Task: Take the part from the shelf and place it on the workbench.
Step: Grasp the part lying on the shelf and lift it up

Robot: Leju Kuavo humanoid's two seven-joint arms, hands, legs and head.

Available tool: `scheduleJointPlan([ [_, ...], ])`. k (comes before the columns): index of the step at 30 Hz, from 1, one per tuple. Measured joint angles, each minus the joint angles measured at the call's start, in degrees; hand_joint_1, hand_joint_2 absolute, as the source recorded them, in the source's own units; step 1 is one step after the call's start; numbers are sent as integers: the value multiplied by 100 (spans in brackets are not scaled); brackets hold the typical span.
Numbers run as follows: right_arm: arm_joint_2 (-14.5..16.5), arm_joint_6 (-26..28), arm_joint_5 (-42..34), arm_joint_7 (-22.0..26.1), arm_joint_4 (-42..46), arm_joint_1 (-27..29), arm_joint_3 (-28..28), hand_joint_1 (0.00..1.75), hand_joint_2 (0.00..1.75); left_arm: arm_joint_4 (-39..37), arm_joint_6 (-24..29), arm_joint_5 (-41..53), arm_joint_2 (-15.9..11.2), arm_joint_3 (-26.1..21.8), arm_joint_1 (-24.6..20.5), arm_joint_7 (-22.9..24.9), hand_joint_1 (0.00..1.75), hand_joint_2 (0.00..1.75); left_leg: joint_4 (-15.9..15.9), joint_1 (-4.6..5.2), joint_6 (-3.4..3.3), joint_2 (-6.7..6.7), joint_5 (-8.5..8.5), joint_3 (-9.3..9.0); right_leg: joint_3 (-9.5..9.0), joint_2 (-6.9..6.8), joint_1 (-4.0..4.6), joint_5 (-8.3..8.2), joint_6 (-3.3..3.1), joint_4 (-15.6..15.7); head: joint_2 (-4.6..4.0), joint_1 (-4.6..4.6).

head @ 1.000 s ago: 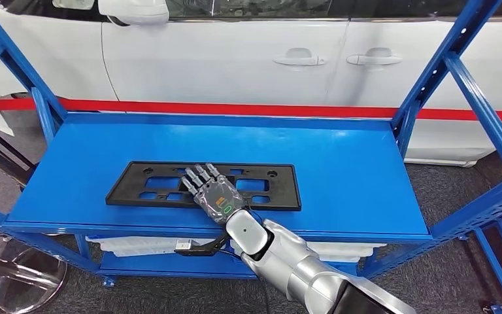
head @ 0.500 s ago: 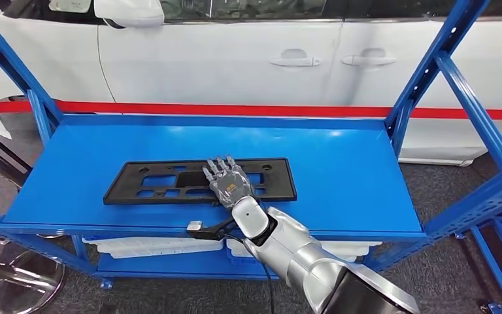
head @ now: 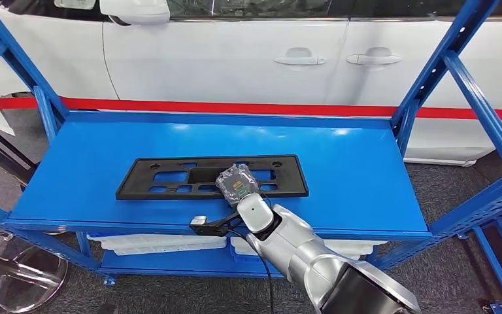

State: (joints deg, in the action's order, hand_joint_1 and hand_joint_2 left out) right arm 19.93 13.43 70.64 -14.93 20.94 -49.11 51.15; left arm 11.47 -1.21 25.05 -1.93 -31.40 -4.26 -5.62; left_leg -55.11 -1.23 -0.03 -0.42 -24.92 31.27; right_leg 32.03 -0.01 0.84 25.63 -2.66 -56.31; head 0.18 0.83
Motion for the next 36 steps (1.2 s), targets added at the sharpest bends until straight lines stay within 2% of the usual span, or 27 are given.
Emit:
scheduleJointPlan([
  [1, 0, 1, 0, 1, -2, -4, -8, 175, 175, 0, -2, 0, 1, -1, -1, 0, 0, 0, 17, 0, 38, -1, 8, -2, -7, -4, 8, -3, -11, 27, -1, 0],
  [3, 5, 0, 0, 2, -4, -15, -25, 175, 175, 0, -3, 2, -2, -1, -2, -1, 0, 0, 3, -2, 95, 5, -31, 6, -47, -10, -39, -56, -30, 125, 0, -1],
  [4, 9, -2, -1, 2, -7, -21, -33, 175, 175, 0, -4, 5, -3, -1, -5, -3, 0, 0, -118, 1, 112, 7, -125, 58, -68, -18, -64, -86, -45, 179, 0, 1],
  [5, 13, -4, -2, 2, -11, -21, -37, 175, 175, 0, -11, 10, -8, -1, -5, -18, 0, 0, -373, 1, 125, 10, -287, 171, -85, -26, -85, -110, -53, 221, -1, 1],
  [7, 14, 7, -11, 9, -28, -12, -45, 175, 175, 0, -58, 34, -22, -1, 2, -131, 0, 87, -1168, -5, 158, 11, -677, 536, -69, -34, -69, -114, -68, 215, 0, 2],
  [8, 12, 23, -22, 20, -38, -4, -57, 175, 175, 0, -88, 52, -31, -1, 5, -227, 0, 131, -1507, -8, 178, 12, -788, 699, -60, -34, -63, -110, -67, 202, 0, 2],
  [9, 8, 49, -38, 39, -46, 1, -77, 175, 175, 0, -112, 68, -36, -1, 7, -321, 0, 175, -1654, -10, 195, 14, -786, 774, -54, -33, -61, -104, -65, 186, 0, 2],
  [10, 4, 79, -55, 58, -53, 3, -101, 175, 175, 0, -121, 79, -39, -1, 5, -398, 0, 175, -1559, -15, 206, 17, -666, 730, -51, -30, -63, -93, -59, 166, -1, 2],
  [12, -7, 163, -93, 92, -62, 5, -153, 175, 175, 0, -92, 79, -47, -10, -3, -466, 0, 175, -802, -33, 216, 27, -257, 362, -58, -20, -69, -59, -27, 119, -1, 2],
  [13, -14, 215, -119, 111, -65, 5, -180, 175, 175, 0, -64, 74, -49, -21, -8, -475, 0, 175, -410, -33, 210, 26, -117, 165, -53, -8, -59, -39, -4, 91, -1, 2],
  [14, -21, 277, -169, 145, -68, 5, -212, 175, 175, 0, -28, 65, -49, -36, -13, -476, 0, 175, -141, -33, 189, 24, -42, 36, -44, 3, -45, -28, 21, 72, -1, 1],
  [15, -32, 342, -255, 203, -69, 5, -257, 175, 175, 0, 7, 49, -49, -56, -14, -473, 0, 175, -22, -29, 159, 20, -33, -17, -32, 15, -28, -27, 44, 62, -1, 1],
  [17, -58, 450, -533, 386, -67, 3, -380, 175, 175, 0, 54, 3, -46, -109, -9, -467, 0, 175, -18, -22, 79, 16, -33, -12, -7, 30, -21, -31, 85, 45, -1, 0],
  [19, -91, 542, -1066, 809, -21, 8, -597, 175, 175, 0, 51, -60, -44, -170, -2, -490, 0, 175, -19, -31, 3, 30, -17, -6, 63, 30, -40, 103, 144, -130, -1, -1],
  [20, -110, 586, -1489, 1209, 43, 24, -769, 175, 175, 0, 7, -112, -43, -212, 6, -531, 0, 175, -15, -40, -30, 43, -8, 0, 175, 27, -53, 267, 178, -382, 0, -1],
  [22, -160, 594, -2498, 2241, 320, 82, -1186, 175, 175, 0, -196, -262, -44, -327, 45, -666, 0, 175, -18, -39, -63, 72, -5, 13, 528, 22, -79, 675, 231, -1162, 0, -1],
  [23, -208, 522, -3076, 2754, 585, 134, -1401, 175, 175, 0, -333, -339, -44, -399, 73, -757, 0, 175, -19, -40, -67, 85, -5, 15, 694, 21, -92, 802, 246, -1517, 1, -1],
  [24, -277, 402, -3658, 3155, 952, 210, -1602, 175, 175, 0, -440, -396, -45, -469, 100, -868, 0, 175, -20, -41, -68, 92, -6, 11, 778, 19, -101, 822, 251, -1699, 0, -1],
  [25, -373, 244, -4253, 3452, 1411, 317, -1789, 175, 175, 0, -506, -431, -44, -534, 125, -1002, 0, 175, -20, -41, -69, 86, -8, 5, 751, 17, -109, 729, 245, -1649, 0, -2],
  [26, -492, 58, -4830, 3648, 1945, 452, -1959, 175, 175, 0, -537, -442, -40, -587, 145, -1154, 0, 175, -20, -39, -69, 68, -9, -2, 612, 16, -111, 545, 220, -1363, 0, -2],
  [28, -777, -355, -5828, 3842, 3092, 782, -2220, 175, 175, 0, -564, -427, -11, -663, 182, -1471, 0, 175, -22, -33, -60, 16, -10, -2, 192, 5, -81, 170, 120, -504, -1, -1],
  [29, -930, -579, -6288, 3904, 3680, 963, -2327, 175, 175, 0, -603, -419, 8, -696, 205, -1605, 0, 175, -25, -36, -43, -10, -9, 10, 48, -12, -54, 64, 74, -186, 0, -2],
  [31, -1228, -1045, -7119, 4047, 4830, 1354, -2518, 175, 175, 0, -747, -417, 36, -762, 263, -1784, 0, 175, -20, -45, 16, -36, -4, 34, -32, -43, -8, 23, 27, 41, 1, -2],
  [33, -1448, -1451, -7671, 4176, 5821, 1705, -2664, 175, 175, 0, -878, -442, 29, -831, 316, -1839, 0, 175, -1, -47, 80, -30, -16, 33, -39, -48, -26, -13, 25, 98, 0, -1],
  [35, -1589, -1748, -7982, 4272, 6590, 1999, -2737, 175, 175, 0, -972, -488, 25, -894, 337, -1880, 0, 175, -250, -36, 112, -4, -217, 136, -72, -49, -75, -54, 8, 183, 0, -1],
  [36, -1644, -1916, -8126, 4328, 6903, 2141, -2751, 175, 175, 0, -1024, -515, 23, -925, 339, -1917, 0, 175, -567, -41, 117, 9, -409, 276, -84, -53, -91, -61, -3, 200, 0, -1],
])
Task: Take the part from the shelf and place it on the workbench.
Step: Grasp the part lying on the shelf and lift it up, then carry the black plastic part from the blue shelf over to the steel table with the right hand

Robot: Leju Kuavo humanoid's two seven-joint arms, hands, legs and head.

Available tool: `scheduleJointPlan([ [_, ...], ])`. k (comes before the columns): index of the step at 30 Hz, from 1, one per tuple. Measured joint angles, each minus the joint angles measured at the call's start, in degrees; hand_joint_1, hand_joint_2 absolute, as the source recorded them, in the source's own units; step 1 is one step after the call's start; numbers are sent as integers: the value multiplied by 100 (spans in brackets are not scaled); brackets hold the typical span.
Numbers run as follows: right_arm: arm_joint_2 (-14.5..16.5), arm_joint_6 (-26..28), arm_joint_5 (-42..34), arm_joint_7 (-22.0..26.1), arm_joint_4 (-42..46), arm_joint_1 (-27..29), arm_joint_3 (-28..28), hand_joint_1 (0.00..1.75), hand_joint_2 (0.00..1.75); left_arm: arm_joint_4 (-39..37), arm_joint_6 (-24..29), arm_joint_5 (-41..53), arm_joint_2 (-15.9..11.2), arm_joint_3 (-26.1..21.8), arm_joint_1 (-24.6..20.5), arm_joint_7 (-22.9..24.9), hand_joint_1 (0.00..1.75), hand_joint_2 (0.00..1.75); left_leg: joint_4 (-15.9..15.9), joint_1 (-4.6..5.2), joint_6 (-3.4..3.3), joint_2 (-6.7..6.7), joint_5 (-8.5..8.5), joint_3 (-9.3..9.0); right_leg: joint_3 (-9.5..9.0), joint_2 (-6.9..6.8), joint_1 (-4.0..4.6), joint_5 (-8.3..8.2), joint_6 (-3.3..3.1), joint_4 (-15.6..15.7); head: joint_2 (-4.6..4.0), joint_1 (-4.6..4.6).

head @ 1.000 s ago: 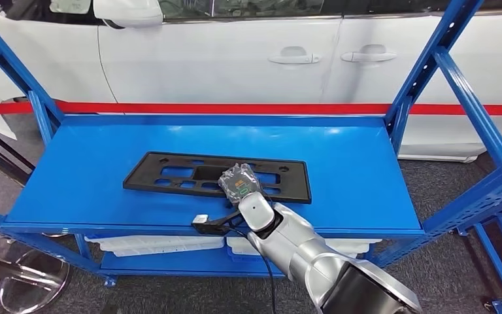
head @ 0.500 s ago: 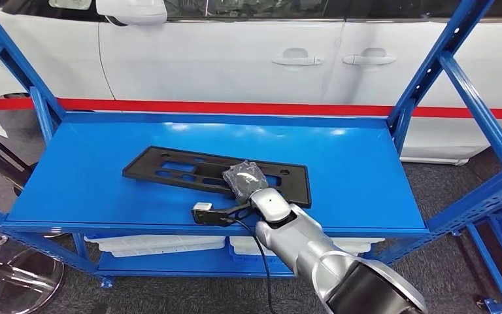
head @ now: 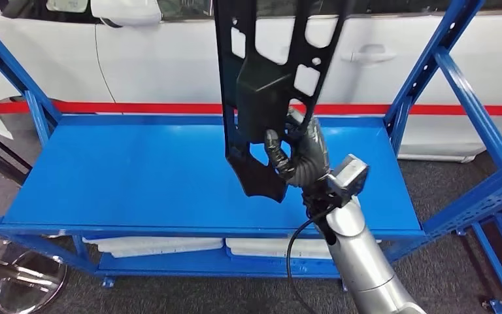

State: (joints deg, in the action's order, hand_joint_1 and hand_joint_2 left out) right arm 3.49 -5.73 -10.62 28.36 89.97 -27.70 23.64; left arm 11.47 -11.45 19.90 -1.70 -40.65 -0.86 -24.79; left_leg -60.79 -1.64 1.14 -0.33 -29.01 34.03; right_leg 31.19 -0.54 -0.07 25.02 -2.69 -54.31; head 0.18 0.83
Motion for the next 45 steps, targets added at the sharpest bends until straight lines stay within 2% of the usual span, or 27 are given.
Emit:
scheduleJointPlan([
  [2, -117, -436, -317, 124, 558, 314, -7, 175, 175, 0, -91, -51, 3, -64, 5, -76, 0, 175, -818, -3, 21, 5, -373, 375, -2, -1, 17, 15, -28, -7, 0, 1],
  [3, -168, -654, -451, 166, 796, 481, -2, 175, 175, 0, -102, -63, 3, -94, 12, -97, 0, 175, -1083, -2, 30, 5, -438, 505, -6, -2, 28, 25, -34, -13, 0, 1],
  [4, -209, -830, -549, 190, 1012, 636, 8, 175, 175, 0, -102, -69, 4, -114, 21, -107, 0, 175, -1139, -2, 34, 5, -390, 537, -13, 3, 38, 36, -35, -18, 1, 1],
  [5, -242, -965, -615, 201, 1200, 766, 19, 175, 175, 0, -98, -69, 3, -130, 29, -112, 0, 175, -951, -1, 27, 6, -231, 453, -26, 11, 43, 49, -30, -26, 2, 1],
  [8, -356, -1441, -736, 237, 1660, 1092, 87, 175, 175, 0, -3, -93, 5, -201, 24, -76, 0, 175, 229, 16, -28, 2, 316, -126, -64, 36, 68, 93, 15, -73, 0, 0],
  [10, -462, -1853, -618, 340, 1871, 1365, 225, 175, 175, 0, 124, -107, 18, -251, 19, 9, 0, 175, 537, 38, -61, -10, 380, -273, -49, 44, 84, 103, 55, -104, -1, 0],
  [12, -579, -2047, -197, 495, 1984, 1666, 460, 175, 175, 0, 236, -85, 37, -292, 28, 90, 0, 175, 546, 38, -107, -12, 401, -258, -28, 49, 79, 110, 95, -125, -1, 1],
  [14, -728, -1980, 302, 654, 2014, 1924, 718, 175, 175, 0, 318, -30, 56, -332, 27, 150, 0, 175, 567, 22, -185, -5, 446, -225, 49, 54, 56, 320, 160, -319, 0, -1],
  [17, -938, -1760, 695, 791, 2001, 2121, 983, 175, 175, 0, 393, 51, 67, -356, 17, 201, 0, 175, 575, 22, -259, 7, 510, -140, 379, 57, 3, 961, 242, -1172, 0, -2],
  [19, -1045, -1679, 791, 803, 1978, 2172, 1089, 175, 175, 0, 404, 89, 67, -358, 15, 219, 0, 175, 566, 24, -261, 17, 556, -68, 551, 56, -25, 1208, 271, -1715, 0, -2],
  [20, -1094, -1657, 815, 803, 1967, 2191, 1132, 175, 175, 0, 405, 108, 68, -359, 14, 226, 0, 175, 560, 24, -253, 21, 583, -28, 530, 56, -40, 1204, 279, -1793, 0, -2],
  [21, -1144, -1642, 822, 801, 1958, 2206, 1168, 175, 175, 0, 406, 131, 69, -359, 9, 230, 0, 175, 554, 22, -244, 33, 615, 11, 407, 53, -54, 1105, 281, -1679, 0, -2],
  [24, -1247, -1633, 764, 786, 1961, 2199, 1216, 175, 175, 0, 407, 203, 78, -359, -7, 235, 0, 175, 555, 14, -187, 83, 710, 76, -404, -83, -41, 631, 242, -445, -1, -1],
  [26, -1290, -1640, 707, 775, 1979, 2180, 1230, 175, 175, 0, 410, 243, 82, -359, -9, 233, 0, 175, 581, -3, -104, 129, 782, 68, -667, -170, 21, 526, 194, 35, 0, -1],
  [28, -1324, -1656, 673, 764, 1996, 2171, 1247, 175, 175, -1, 415, 276, 83, -359, -15, 231, 0, 175, 635, -10, -12, 200, 861, 56, -620, -120, 49, 442, 140, 98, 0, -3],
  [29, -1340, -1665, 661, 756, 2001, 2166, 1260, 175, 175, -1, 417, 292, 82, -359, -23, 229, 0, 175, 620, -11, 19, 206, 820, 81, -577, -88, 37, 380, 107, 123, 0, -4],
  [31, -1360, -1678, 641, 731, 2001, 2158, 1289, 175, 175, -1, 418, 328, 79, -357, -36, 217, 0, 175, 294, -5, 45, 164, 417, 219, -441, -25, 8, 227, 23, 156, 0, -3],
  [33, -1378, -1684, 618, 700, 2001, 2152, 1310, 175, 175, 0, 416, 369, 73, -357, -49, 191, 0, 175, -464, -3, 40, 102, -203, 427, -272, 46, 23, 109, -24, 127, 0, -2],
  [34, -1387, -1682, 613, 688, 2001, 2152, 1317, 175, 175, 0, 416, 384, 68, -357, -55, 179, 0, 175, -831, 2, 41, 88, -377, 489, -186, 80, 37, 57, -27, 107, -1, -3],
  [35, -1399, -1672, 615, 680, 2001, 2152, 1325, 175, 175, 0, 416, 398, 63, -357, -61, 168, 0, 175, -1056, 10, 39, 81, -416, 480, -103, 107, 50, 4, -29, 89, 0, -3],
  [36, -1409, -1654, 625, 676, 2002, 2152, 1330, 175, 175, 0, 415, 410, 57, -357, -67, 163, 0, 175, -1085, 16, 32, 78, -335, 381, -27, 130, 60, -44, -26, 73, 0, -3],
  [37, -1418, -1629, 639, 672, 2003, 2153, 1333, 175, 175, 0, 415, 418, 50, -357, -74, 160, 0, 175, -866, 21, 21, 75, -173, 163, 33, 149, 64, -88, -17, 61, 0, -3],
  [39, -1437, -1586, 670, 669, 2021, 2151, 1334, 175, 175, 0, 418, 438, 32, -357, -96, 158, 0, 175, 19, 34, -2, 45, 66, -473, 116, 177, 74, -156, 20, 33, 0, -2],
  [40, -1447, -1575, 685, 672, 2040, 2149, 1334, 175, 175, 0, 427, 451, 23, -357, -109, 158, 0, 175, 435, 41, -20, 22, 94, -742, 145, 183, 82, -187, 47, 15, 0, -3],
  [41, -1460, -1571, 697, 676, 2064, 2145, 1334, 175, 175, 0, 442, 465, 16, -357, -118, 159, 0, 175, 696, 53, -38, 1, 75, -899, 169, 184, 89, -217, 74, -3, 0, -4],
  [43, -1494, -1559, 716, 683, 2109, 2144, 1334, 175, 175, -1, 484, 492, 10, -357, -120, 165, 0, 175, 809, 61, -94, -12, 65, -921, 206, 185, 98, -281, 130, -16, 0, -5],
  [45, -1543, -1532, 728, 687, 2148, 2151, 1334, 175, 175, -2, 517, 515, 12, -357, -117, 176, 0, 175, 784, 41, -181, 22, 130, -835, 285, 167, 89, -143, 192, -149, -1, -8],
])
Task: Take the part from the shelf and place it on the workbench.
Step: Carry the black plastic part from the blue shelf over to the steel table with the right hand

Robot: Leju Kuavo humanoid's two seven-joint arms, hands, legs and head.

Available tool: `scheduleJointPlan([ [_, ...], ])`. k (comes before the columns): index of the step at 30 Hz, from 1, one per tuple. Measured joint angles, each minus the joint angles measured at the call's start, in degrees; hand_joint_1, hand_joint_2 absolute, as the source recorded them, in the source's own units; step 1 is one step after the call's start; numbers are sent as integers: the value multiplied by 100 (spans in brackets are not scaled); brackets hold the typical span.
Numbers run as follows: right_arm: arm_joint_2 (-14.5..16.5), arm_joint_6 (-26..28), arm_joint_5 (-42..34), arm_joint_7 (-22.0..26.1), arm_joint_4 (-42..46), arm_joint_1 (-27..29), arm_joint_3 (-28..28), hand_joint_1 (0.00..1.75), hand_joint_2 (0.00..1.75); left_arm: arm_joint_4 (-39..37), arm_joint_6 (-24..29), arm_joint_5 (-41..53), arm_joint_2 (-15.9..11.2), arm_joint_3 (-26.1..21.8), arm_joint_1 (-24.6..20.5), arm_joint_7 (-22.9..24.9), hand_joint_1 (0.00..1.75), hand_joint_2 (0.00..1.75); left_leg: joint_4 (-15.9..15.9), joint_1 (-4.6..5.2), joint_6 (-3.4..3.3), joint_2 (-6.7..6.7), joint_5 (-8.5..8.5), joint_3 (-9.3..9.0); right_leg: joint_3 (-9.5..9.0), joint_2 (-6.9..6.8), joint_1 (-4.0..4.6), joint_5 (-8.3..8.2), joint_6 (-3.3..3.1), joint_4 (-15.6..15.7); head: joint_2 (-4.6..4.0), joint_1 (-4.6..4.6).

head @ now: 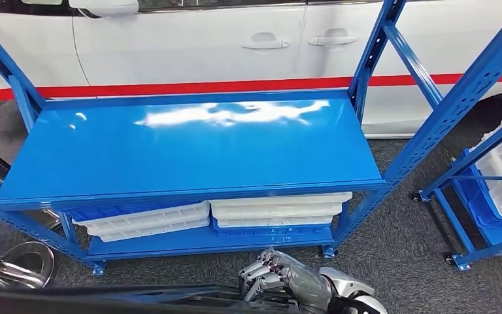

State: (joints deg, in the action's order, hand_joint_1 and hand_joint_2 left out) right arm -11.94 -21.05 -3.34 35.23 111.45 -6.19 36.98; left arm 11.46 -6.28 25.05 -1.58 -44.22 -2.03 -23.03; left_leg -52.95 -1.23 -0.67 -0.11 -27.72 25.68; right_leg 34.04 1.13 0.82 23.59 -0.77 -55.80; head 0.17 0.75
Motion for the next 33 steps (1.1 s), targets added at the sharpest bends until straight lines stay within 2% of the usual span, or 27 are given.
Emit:
scheduleJointPlan([
  [1, -27, 16, 6, 1, 20, 4, 0, 175, 175, -1, 14, 9, 2, 0, 1, 4, 0, 175, -11, -9, -50, 22, 41, 65, 95, -20, -12, 219, 34, -226, 0, -3],
  [3, -71, 38, 9, 5, 49, 11, 0, 175, 175, -1, 44, 22, 3, 0, 2, 9, 0, 175, -63, 7, -117, 61, 120, 221, 366, -61, -50, 807, 89, -1003, 0, -6],
  [4, -88, 44, 7, 5, 57, 17, 0, 175, 175, -1, 58, 28, 3, 0, 4, 11, 0, 175, -87, 16, -129, 78, 160, 305, 480, -69, -62, 1018, 105, -1409, 0, -5],
  [5, -103, 46, 4, 6, 60, 23, 0, 175, 175, -1, 68, 39, 3, 0, 5, 13, 0, 175, -109, 23, -131, 93, 201, 384, 524, -74, -67, 1095, 112, -1684, 0, -5],
  [6, -114, 46, 0, 5, 64, 28, 0, 175, 175, -1, 74, 54, 3, 0, 4, 14, 0, 175, -126, 30, -130, 105, 240, 458, 473, -78, -66, 1040, 106, -1767, 0, -5],
  [7, -123, 46, -7, 3, 73, 31, 0, 175, 175, -1, 77, 68, 3, 1, 1, 15, 0, 175, -137, 40, -127, 113, 279, 523, 314, -80, -59, 897, 82, -1636, 0, -5],
  [8, -131, 46, -17, -2, 89, 32, 0, 175, 175, -1, 78, 83, 5, 2, -2, 17, 0, 175, -144, 52, -124, 118, 317, 574, 57, -80, -44, 726, 31, -1316, 0, -5],
  [9, -140, 46, -32, -10, 115, 29, 0, 175, 175, -1, 78, 100, 19, 3, -7, 21, 0, 175, -147, 55, -118, 121, 353, 611, -260, -81, -14, 599, -47, -882, 0, -4],
  [10, -148, 46, -50, -22, 149, 23, 0, 175, 175, -1, 75, 114, 39, 5, -15, 28, 0, 175, -151, 63, -105, 120, 390, 634, -575, -94, 29, 544, -130, -406, 1, -4],
  [11, -155, 46, -67, -31, 180, 15, 0, 175, 175, -2, 74, 126, 57, 7, -21, 34, 0, 175, -159, 64, -81, 120, 429, 656, -811, -106, 64, 545, -188, -28, 1, -4],
  [12, -161, 47, -81, -40, 207, 11, 0, 175, 175, -2, 72, 136, 74, 8, -28, 44, 0, 175, -162, 58, -50, 123, 470, 680, -944, -114, 98, 568, -223, 208, 1, -3],
  [13, -164, 47, -92, -50, 225, 11, 0, 175, 175, -2, 72, 138, 78, 9, -30, 56, 0, 175, -159, 64, -14, 124, 515, 703, -981, -124, 111, 561, -230, 332, 1, -4],
  [14, -167, 46, -98, -59, 232, 12, 0, 175, 175, -2, 77, 143, 74, 9, -31, 78, 0, 175, -168, 63, 16, 122, 518, 734, -965, -133, 86, 519, -221, 370, 0, -4],
  [15, -168, 46, -106, -70, 237, 15, 0, 175, 175, -2, 83, 154, 72, 9, -31, 117, 0, 175, -216, 65, 41, 109, 440, 777, -927, -140, 65, 459, -225, 389, 0, -4],
  [16, -170, 45, -116, -80, 239, 17, 0, 175, 175, -2, 99, 169, 69, 10, -28, 181, 0, 175, -375, 68, 63, 91, 259, 845, -874, -153, 36, 396, -237, 400, 0, -4],
  [17, -171, 46, -131, -89, 241, 21, 0, 175, 175, -2, 128, 183, 67, 10, -29, 274, 0, 175, -652, 62, 84, 73, -10, 944, -808, -164, 11, 349, -242, 392, 0, -3],
  [19, -178, 48, -172, -103, 244, 41, 0, 175, 175, -3, 205, 195, 65, 5, -28, 619, 0, 175, -1437, 47, 134, 56, -518, 1169, -620, -165, 5, 277, -251, 295, 0, -3],
  [20, -182, 48, -193, -107, 243, 52, 0, 175, 175, -3, 241, 195, 64, -1, -26, 870, 0, 175, -1760, 40, 159, 57, -604, 1228, -524, -166, -1, 243, -239, 245, 0, -3],
  [21, -189, 45, -210, -109, 243, 58, 0, 175, 175, -3, 266, 195, 64, -7, -20, 1123, 0, 175, -1927, 33, 183, 57, -555, 1212, -432, -167, -10, 208, -224, 202, 0, -3],
  [22, -195, 37, -227, -110, 242, 60, 0, 175, 175, -3, 282, 195, 65, -11, -13, 1368, 0, 175, -1904, 24, 205, 58, -400, 1106, -345, -166, -25, 174, -200, 159, 0, -3],
  [24, -210, -6, -262, -113, 242, 55, 0, 175, 175, -3, 291, 195, 75, -18, -7, 1764, 0, 175, -1273, -10, 253, 53, -76, 631, -219, -163, -49, 118, -143, 90, 1, -2],
  [26, -227, -69, -314, -118, 245, 29, 0, 175, 175, -5, 295, 192, 99, -45, -10, 2292, 0, 175, -508, -16, 255, 19, -41, 154, -131, -161, -45, 63, -74, 26, 1, -3],
  [27, -241, -98, -343, -121, 246, 6, 0, 175, 175, -6, 296, 185, 115, -75, -7, 2581, 0, 175, -296, -13, 241, 0, -89, 43, -92, -157, -33, 24, -38, 7, 1, -3],
  [29, -289, -141, -404, -134, 249, -35, -8, 175, 175, -10, 305, 141, 159, -155, 16, 3071, 0, 175, -195, -11, 175, -7, -108, 52, -13, -141, -31, -39, 36, -24, 0, -4],
  [30, -324, -156, -431, -147, 249, -40, -20, 175, 175, -13, 322, 111, 184, -196, 31, 3229, 0, 175, -200, -16, 131, 4, -87, 104, 46, -133, -41, 26, 75, -81, 0, -4],
  [31, -361, -168, -451, -165, 250, -37, -42, 175, 175, -16, 352, 80, 208, -237, 49, 3349, 0, 175, -209, -20, 71, 17, -57, 169, 124, -128, -57, 193, 115, -224, 0, -5],
  [33, -434, -182, -472, -202, 251, -22, -115, 175, 175, -18, 430, 32, 246, -315, 76, 3489, 0, 175, -251, -9, -50, 45, 20, 323, 338, -122, -91, 761, 184, -835, 0, -8],
])
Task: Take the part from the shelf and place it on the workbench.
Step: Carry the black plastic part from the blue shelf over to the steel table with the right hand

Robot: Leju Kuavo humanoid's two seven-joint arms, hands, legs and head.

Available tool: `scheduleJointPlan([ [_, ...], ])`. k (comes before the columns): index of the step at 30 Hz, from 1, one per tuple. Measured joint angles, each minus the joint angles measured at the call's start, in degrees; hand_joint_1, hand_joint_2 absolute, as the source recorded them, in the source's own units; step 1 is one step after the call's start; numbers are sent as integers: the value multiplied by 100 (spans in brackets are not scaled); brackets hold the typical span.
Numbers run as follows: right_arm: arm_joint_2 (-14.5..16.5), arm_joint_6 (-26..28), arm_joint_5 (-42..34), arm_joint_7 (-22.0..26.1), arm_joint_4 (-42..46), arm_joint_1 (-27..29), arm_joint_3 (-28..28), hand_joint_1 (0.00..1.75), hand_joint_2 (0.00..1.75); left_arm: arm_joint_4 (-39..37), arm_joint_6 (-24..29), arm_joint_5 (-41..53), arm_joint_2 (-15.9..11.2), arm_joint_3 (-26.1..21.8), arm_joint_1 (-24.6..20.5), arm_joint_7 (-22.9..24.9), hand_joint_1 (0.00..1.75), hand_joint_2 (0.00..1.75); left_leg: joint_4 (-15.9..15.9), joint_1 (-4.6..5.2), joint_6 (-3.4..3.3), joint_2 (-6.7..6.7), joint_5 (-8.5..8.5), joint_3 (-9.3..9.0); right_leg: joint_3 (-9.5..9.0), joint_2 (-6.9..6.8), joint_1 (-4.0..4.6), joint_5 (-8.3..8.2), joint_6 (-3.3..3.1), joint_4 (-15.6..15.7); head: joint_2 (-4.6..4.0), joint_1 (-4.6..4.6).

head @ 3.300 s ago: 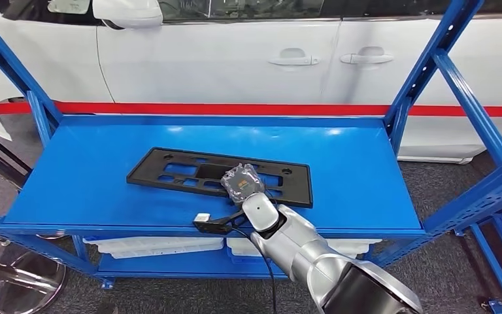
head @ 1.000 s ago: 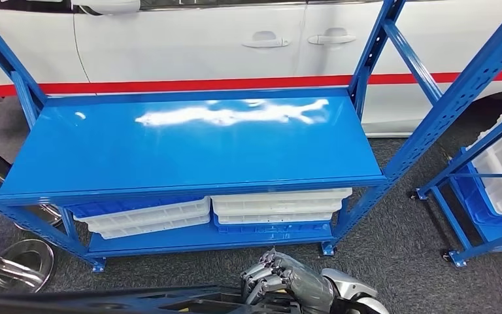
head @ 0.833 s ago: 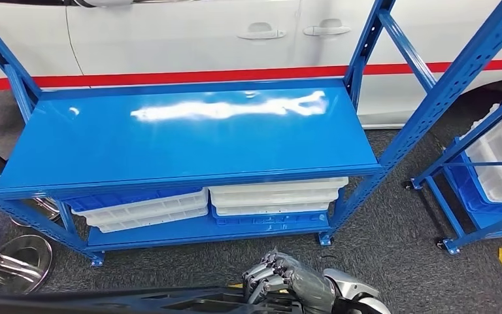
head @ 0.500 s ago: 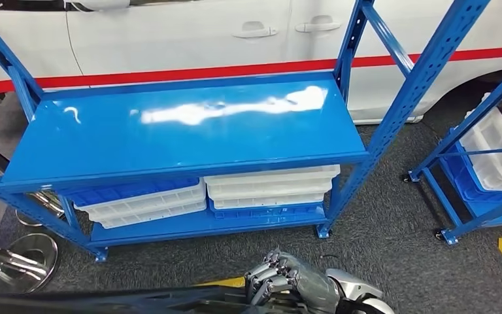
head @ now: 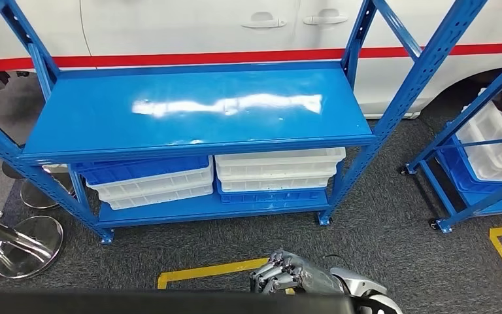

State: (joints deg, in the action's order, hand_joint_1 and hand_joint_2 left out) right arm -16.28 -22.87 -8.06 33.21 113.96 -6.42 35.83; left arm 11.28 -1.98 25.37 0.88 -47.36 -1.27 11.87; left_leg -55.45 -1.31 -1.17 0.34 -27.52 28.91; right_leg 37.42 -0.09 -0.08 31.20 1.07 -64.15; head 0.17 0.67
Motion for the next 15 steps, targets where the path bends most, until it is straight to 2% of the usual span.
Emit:
scheduleJointPlan([
  [1, -30, -8, 0, -14, 0, 9, -44, 175, 175, 0, 36, -17, 16, -40, 10, 44, 0, 175, -29, 16, -38, 10, 39, 78, 103, 1, -10, 254, 19, -400, 1, -1],
  [2, -58, -17, 7, -25, 0, 20, -88, 175, 175, 0, 59, -29, 32, -78, 17, 69, 0, 175, -56, 34, -61, 17, 80, 156, 167, 1, -15, 386, 27, -744, 1, -1],
  [3, -80, -25, 20, -38, 0, 32, -125, 175, 175, 0, 76, -36, 40, -114, 21, 80, 0, 175, -78, 52, -70, 22, 126, 234, 166, 1, -14, 374, 20, -953, 1, -1],
  [4, -95, -29, 37, -53, 0, 40, -156, 175, 175, 0, 87, -38, 47, -148, 23, 82, 0, 175, -93, 73, -74, 24, 176, 309, 78, 2, -6, 241, -5, -981, 1, -1],
  [5, -108, -30, 56, -71, 0, 45, -183, 175, 175, 0, 93, -37, 50, -178, 24, 75, 0, 175, -96, 94, -74, 24, 231, 376, -118, 4, 11, 50, -55, -793, 1, -1],
  [6, -116, -26, 75, -88, 4, 44, -206, 175, 175, 0, 101, -35, 64, -205, 23, 62, 0, 175, -92, 104, -72, 24, 289, 429, -415, 7, 46, -95, -136, -424, 0, 1],
  [7, -125, -21, 89, -101, 16, 42, -228, 175, 175, 1, 105, -30, 83, -228, 23, 45, 0, 175, -91, 121, -62, 21, 339, 468, -776, 6, 97, -148, -229, 62, 0, 1],
  [8, -132, -14, 99, -108, 35, 29, -249, 175, 175, 1, 112, -25, 99, -248, 26, 22, 0, 175, -89, 123, -43, 23, 390, 494, -1094, 2, 141, -119, -302, 525, 1, 0],
  [9, -137, -3, 106, -109, 55, 16, -265, 175, 175, 2, 118, -21, 113, -261, 26, -1, 0, 175, -82, 112, -20, 24, 441, 510, -1300, 2, 186, -70, -344, 843, 1, -1],
  [10, -139, 11, 116, -108, 70, 4, -279, 175, 175, 3, 120, -14, 115, -269, 29, -28, 0, 175, -74, 108, 11, 25, 493, 526, -1389, 0, 212, -46, -358, 1017, 2, -5],
  [11, -139, 25, 134, -106, 78, -7, -288, 175, 175, 3, 121, -7, 106, -277, 35, -59, 0, 175, -58, 106, 41, 23, 547, 548, -1362, -2, 205, -86, -357, 1071, 2, -8],
  [12, -139, 35, 157, -106, 79, -7, -292, 175, 175, 3, 119, 3, 98, -285, 35, -88, 0, 175, -66, 109, 65, 8, 531, 583, -1305, -11, 192, -165, -366, 1078, 2, -9],
  [13, -138, 48, 179, -103, 81, -8, -296, 175, 175, 4, 109, 17, 92, -292, 38, -116, 0, 175, -153, 117, 89, -6, 394, 643, -1233, -23, 168, -243, -395, 1097, 1, -10],
  [14, -137, 64, 204, -98, 82, -8, -297, 175, 175, 4, 99, 30, 85, -298, 42, -138, 0, 175, -343, 118, 115, -20, 147, 726, -1139, -36, 143, -325, -419, 1104, 1, -10],
  [15, -137, 84, 230, -91, 84, -7, -297, 175, 175, 4, 90, 43, 78, -301, 44, -157, 0, 175, -643, 103, 140, -29, -178, 819, -1035, -46, 134, -394, -438, 1077, 0, -9],
])
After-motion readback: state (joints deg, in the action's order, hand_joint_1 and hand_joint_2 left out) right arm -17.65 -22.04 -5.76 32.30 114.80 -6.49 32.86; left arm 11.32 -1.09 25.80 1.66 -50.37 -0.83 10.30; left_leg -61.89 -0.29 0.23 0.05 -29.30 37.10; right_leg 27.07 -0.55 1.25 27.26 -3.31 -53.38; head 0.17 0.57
